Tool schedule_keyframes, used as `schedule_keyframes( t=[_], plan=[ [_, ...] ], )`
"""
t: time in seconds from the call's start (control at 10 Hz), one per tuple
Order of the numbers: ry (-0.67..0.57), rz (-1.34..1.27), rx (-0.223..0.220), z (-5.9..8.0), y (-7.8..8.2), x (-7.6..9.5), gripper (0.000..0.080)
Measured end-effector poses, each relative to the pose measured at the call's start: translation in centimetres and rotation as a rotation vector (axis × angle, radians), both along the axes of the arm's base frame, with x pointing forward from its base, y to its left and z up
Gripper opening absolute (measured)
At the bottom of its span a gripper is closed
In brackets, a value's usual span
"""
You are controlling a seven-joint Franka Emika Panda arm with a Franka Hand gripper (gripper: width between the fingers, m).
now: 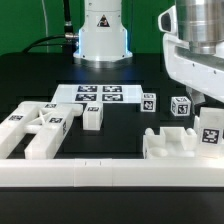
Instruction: Assemble chair
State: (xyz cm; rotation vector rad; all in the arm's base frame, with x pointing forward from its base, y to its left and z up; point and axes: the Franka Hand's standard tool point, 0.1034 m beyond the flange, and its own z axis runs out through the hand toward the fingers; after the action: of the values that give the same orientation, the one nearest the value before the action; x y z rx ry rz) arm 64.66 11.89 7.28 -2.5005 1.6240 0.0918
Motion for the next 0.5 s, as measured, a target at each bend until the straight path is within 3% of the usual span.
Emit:
schedule_keyframes(
  t=[0.5],
  plan=[
    [-0.031,0.56,-0.072,-0.03,-0.54,-0.46,0.0649]
  ],
)
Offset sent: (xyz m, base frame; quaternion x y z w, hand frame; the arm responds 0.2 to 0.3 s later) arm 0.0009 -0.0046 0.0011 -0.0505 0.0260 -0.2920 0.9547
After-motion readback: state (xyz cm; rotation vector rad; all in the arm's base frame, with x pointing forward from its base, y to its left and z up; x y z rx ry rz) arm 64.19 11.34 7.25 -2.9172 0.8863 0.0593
